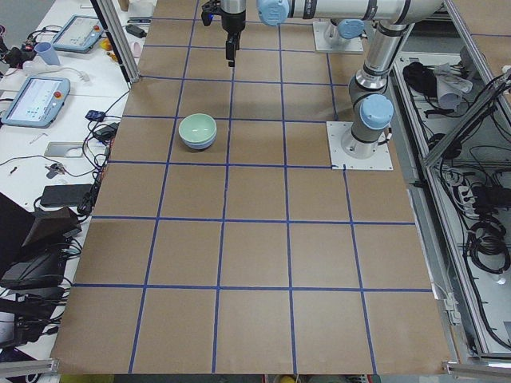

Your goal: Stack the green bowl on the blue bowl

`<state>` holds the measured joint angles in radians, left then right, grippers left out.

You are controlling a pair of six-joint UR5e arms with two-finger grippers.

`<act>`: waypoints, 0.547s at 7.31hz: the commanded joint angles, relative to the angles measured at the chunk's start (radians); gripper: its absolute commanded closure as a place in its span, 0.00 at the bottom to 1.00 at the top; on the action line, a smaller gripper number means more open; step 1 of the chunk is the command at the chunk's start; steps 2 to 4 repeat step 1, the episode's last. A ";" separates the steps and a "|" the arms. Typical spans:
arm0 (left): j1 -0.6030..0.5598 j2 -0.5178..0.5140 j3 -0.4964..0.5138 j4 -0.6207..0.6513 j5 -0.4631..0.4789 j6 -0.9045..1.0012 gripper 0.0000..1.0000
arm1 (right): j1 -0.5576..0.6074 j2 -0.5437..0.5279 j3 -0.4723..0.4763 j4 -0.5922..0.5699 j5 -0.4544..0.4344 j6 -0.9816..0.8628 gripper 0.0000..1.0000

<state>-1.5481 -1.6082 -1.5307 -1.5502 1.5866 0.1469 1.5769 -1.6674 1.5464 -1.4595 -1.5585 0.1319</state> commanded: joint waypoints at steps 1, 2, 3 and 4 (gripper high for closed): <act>0.000 0.004 0.000 -0.010 0.000 0.000 0.00 | 0.000 0.000 0.000 -0.001 0.000 0.000 0.00; 0.000 0.004 0.000 -0.010 0.000 0.000 0.00 | 0.000 0.000 0.000 -0.001 0.000 0.000 0.00; 0.000 0.004 0.000 -0.010 0.000 0.000 0.00 | 0.000 0.000 0.000 -0.001 0.000 0.000 0.00; 0.000 0.004 0.000 -0.010 0.000 0.000 0.00 | 0.000 0.000 0.000 -0.001 0.000 0.000 0.00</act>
